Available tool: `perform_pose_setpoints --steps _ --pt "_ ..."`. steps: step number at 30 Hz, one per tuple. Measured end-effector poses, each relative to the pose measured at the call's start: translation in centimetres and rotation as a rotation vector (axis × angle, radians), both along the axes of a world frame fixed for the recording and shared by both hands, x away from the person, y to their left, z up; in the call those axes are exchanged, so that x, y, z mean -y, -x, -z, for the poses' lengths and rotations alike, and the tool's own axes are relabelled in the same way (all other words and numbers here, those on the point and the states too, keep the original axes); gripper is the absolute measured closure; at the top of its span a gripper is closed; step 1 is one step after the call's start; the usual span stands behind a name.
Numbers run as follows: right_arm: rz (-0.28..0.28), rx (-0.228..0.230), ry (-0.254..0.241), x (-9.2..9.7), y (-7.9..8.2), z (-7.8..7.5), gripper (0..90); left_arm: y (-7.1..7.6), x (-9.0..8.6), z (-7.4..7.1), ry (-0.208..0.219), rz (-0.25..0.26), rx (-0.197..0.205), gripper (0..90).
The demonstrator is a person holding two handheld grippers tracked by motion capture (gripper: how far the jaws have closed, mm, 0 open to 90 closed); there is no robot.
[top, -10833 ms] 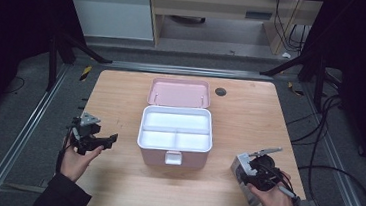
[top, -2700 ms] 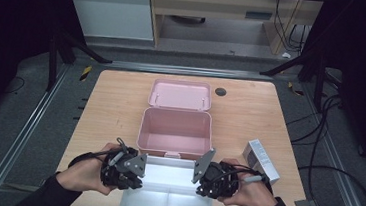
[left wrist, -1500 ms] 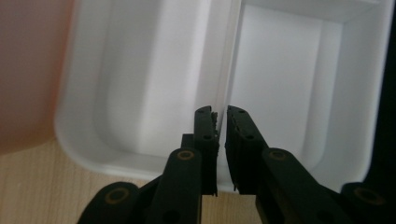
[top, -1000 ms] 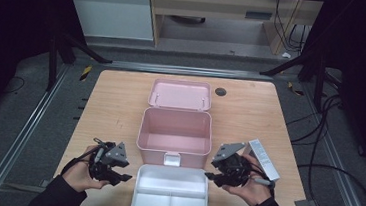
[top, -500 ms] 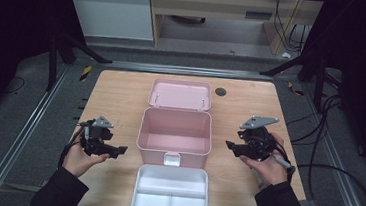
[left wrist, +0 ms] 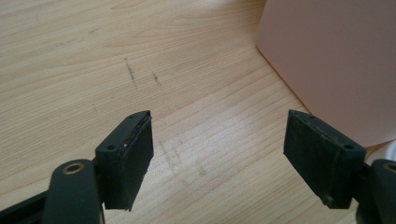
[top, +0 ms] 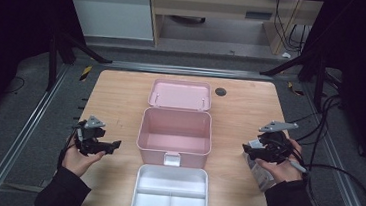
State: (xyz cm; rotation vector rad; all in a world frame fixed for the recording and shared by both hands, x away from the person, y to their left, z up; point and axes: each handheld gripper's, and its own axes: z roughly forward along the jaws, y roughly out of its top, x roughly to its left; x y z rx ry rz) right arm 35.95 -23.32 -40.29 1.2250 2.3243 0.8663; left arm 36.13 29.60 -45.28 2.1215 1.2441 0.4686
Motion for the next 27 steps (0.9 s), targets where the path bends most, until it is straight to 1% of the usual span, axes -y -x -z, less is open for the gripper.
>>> perform_pose_setpoints --steps 1,2,4,6,8,12,14,19,22,25,26,27 --pt "0.006 -0.012 0.001 0.3 0.1 0.2 34.0 0.0 0.0 0.1 -0.008 0.002 0.001 23.8" --pt "0.019 -0.015 0.000 0.6 0.2 0.4 33.5 0.0 0.0 0.1 -0.011 0.001 0.002 23.9" --pt "0.039 -0.038 0.001 1.2 0.2 0.8 32.2 0.0 0.0 0.2 -0.013 -0.002 0.007 24.4" --pt "0.052 -0.060 0.015 1.6 0.3 1.2 30.6 0.0 0.0 0.2 -0.008 0.000 0.002 25.0" --pt "0.051 -0.082 0.024 1.7 0.4 1.5 30.6 0.0 0.0 0.2 -0.006 0.001 0.000 25.0" --pt "0.065 -0.098 0.064 1.9 0.7 2.0 30.4 0.1 0.2 0.4 -0.007 0.009 -0.012 24.8" --pt "0.077 -0.110 0.074 2.0 0.7 2.2 30.6 0.1 0.2 0.5 -0.012 0.013 -0.014 24.9" --pt "0.090 -0.144 0.089 2.3 0.7 2.7 30.6 0.1 0.1 0.5 -0.015 0.017 -0.019 24.9" --pt "0.091 -0.174 0.096 2.2 0.5 3.2 31.0 0.1 0.1 0.6 -0.015 0.015 -0.023 25.1" --pt "0.089 -0.189 0.113 2.1 0.4 3.6 32.2 0.1 0.2 0.6 -0.021 0.024 -0.025 25.1" --pt "0.092 -0.202 0.115 2.1 0.4 3.8 32.9 0.1 0.3 0.7 -0.017 0.022 -0.027 25.1" --pt "0.094 -0.211 0.118 2.1 0.4 3.9 32.9 0.1 0.3 0.7 -0.023 0.026 -0.031 25.1"
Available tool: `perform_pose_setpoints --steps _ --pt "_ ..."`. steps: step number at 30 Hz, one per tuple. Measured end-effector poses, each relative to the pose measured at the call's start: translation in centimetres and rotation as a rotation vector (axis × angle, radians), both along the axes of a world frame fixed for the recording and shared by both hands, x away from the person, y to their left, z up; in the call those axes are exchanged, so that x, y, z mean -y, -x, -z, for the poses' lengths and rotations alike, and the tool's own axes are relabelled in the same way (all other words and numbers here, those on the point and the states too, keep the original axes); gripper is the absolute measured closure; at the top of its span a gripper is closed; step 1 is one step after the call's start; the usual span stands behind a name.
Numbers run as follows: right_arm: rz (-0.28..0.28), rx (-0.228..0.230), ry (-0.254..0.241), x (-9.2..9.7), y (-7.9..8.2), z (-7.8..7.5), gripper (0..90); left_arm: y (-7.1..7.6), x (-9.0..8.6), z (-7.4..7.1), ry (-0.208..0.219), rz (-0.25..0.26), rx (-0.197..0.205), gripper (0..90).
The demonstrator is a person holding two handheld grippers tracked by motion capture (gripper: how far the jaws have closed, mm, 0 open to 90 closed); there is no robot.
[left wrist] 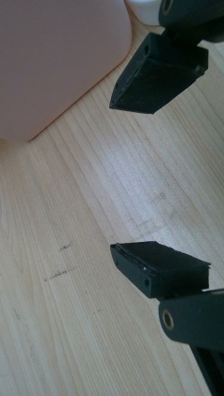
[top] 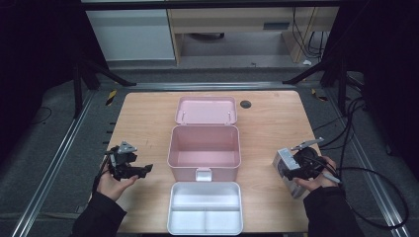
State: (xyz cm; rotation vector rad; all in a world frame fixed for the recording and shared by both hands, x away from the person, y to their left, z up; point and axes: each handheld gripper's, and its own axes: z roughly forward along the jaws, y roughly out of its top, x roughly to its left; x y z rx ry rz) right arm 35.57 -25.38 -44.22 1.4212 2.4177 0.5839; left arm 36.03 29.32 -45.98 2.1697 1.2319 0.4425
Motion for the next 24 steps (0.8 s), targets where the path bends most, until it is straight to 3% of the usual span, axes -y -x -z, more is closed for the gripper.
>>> perform_pose_setpoints --steps 12,18,24 --pt "0.034 -0.119 -0.003 0.3 -0.5 1.3 48.6 -0.1 0.1 0.3 -0.012 0.004 -0.013 25.4" --pt "0.050 -0.134 0.002 0.2 -0.7 1.4 54.9 -0.1 0.0 0.4 -0.015 0.003 -0.018 25.6" --pt "0.042 -0.117 0.018 0.2 -0.8 1.1 56.0 -0.1 0.2 0.3 -0.024 0.014 -0.011 26.0"
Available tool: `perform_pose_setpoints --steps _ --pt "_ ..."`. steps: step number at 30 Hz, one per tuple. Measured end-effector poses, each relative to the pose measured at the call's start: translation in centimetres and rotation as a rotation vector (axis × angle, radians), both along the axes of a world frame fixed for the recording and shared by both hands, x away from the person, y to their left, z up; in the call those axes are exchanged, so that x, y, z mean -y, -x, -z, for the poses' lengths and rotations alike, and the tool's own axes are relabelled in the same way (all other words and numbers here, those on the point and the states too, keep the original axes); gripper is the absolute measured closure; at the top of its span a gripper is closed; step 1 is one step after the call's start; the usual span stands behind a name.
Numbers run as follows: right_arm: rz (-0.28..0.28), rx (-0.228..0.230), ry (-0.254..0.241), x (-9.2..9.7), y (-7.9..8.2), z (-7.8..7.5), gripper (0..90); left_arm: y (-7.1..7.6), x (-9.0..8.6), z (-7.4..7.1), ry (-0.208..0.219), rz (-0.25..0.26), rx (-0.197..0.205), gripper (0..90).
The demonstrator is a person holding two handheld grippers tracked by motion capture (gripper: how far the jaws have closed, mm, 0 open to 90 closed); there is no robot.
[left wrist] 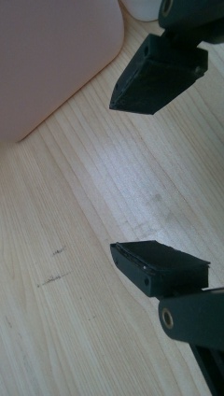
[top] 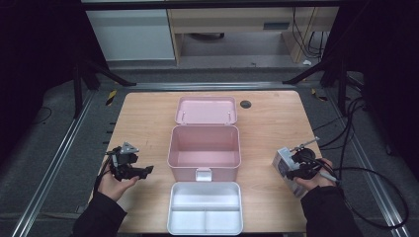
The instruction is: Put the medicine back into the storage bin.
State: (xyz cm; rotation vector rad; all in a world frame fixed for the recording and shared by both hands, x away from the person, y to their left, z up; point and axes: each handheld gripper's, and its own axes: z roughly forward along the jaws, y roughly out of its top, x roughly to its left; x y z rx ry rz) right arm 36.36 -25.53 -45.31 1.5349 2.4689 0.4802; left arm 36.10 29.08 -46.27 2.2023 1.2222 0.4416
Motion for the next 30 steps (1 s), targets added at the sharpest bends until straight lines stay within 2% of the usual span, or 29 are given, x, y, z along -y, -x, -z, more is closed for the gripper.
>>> perform_pose_setpoints --steps 7,19,25,30 --pt "-0.022 0.070 -0.032 -0.2 0.0 -1.7 56.0 0.0 0.4 0.0 -0.003 0.020 0.003 26.1" --pt "-0.076 0.195 -0.107 -1.5 -0.7 -6.1 56.1 -0.1 0.9 0.4 -0.023 0.045 -0.002 26.4" --pt "-0.114 0.233 -0.142 -2.4 -1.2 -7.8 56.2 -0.1 1.2 0.6 -0.030 0.056 -0.011 26.5" --pt "-0.127 0.266 -0.152 -3.2 -2.0 -9.4 56.2 -0.1 1.2 0.7 -0.031 0.063 -0.013 26.5"
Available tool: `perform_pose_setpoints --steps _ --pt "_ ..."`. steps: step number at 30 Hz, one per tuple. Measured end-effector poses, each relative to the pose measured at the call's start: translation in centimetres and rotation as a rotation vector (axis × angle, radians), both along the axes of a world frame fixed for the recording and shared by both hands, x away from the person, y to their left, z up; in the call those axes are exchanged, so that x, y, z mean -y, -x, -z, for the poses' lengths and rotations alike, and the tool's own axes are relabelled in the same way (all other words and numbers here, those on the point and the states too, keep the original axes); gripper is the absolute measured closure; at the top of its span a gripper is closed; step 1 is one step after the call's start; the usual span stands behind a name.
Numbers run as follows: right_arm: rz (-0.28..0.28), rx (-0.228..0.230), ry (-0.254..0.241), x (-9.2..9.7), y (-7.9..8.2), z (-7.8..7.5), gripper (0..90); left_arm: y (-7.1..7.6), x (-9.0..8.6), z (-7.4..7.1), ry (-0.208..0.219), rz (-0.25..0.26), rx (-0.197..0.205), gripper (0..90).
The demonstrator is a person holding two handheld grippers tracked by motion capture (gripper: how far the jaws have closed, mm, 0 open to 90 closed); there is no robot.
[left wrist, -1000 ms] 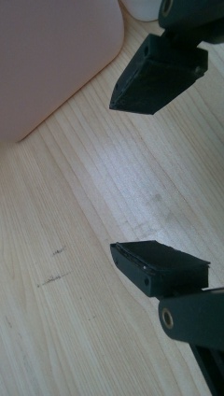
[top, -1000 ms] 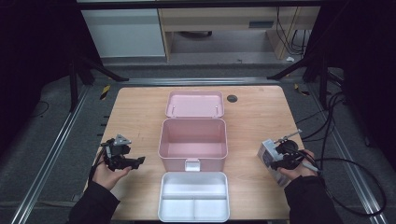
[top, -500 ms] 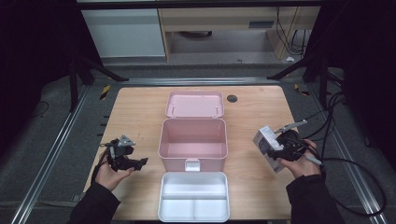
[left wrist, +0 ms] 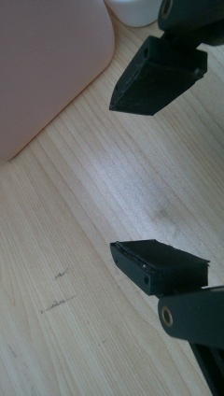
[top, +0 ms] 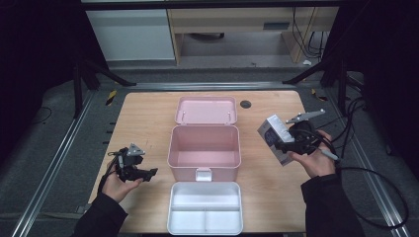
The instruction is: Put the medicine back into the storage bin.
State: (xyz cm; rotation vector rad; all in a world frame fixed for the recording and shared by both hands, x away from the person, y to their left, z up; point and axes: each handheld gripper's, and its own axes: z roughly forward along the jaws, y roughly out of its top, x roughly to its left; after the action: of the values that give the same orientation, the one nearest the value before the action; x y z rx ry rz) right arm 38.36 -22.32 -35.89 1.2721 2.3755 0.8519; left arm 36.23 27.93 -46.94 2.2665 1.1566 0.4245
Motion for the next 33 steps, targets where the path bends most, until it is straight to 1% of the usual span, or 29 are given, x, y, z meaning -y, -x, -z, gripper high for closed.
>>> perform_pose_setpoints --steps 4,8,16,20,23,33 --pt "-0.020 0.031 -0.003 -0.9 -0.5 -1.5 56.2 0.0 0.0 0.0 -0.003 0.002 -0.001 26.7" --pt "-0.043 0.051 -0.016 -1.8 -0.9 -2.8 56.3 0.0 0.1 0.0 -0.002 0.007 0.000 26.7" --pt "-0.090 0.068 -0.029 -3.8 -1.7 -5.0 56.4 0.1 0.2 0.1 -0.001 0.008 -0.001 26.9" --pt "-0.115 0.066 -0.032 -5.0 -2.2 -5.6 56.5 0.1 0.1 0.0 0.001 0.010 0.003 27.2" --pt "-0.130 0.064 -0.044 -5.7 -2.5 -5.8 56.5 0.1 0.2 0.0 0.005 0.008 0.005 27.3" --pt "-0.184 0.050 -0.034 -8.9 -3.5 -6.4 56.5 0.1 0.0 -0.1 0.004 0.008 0.008 27.5"
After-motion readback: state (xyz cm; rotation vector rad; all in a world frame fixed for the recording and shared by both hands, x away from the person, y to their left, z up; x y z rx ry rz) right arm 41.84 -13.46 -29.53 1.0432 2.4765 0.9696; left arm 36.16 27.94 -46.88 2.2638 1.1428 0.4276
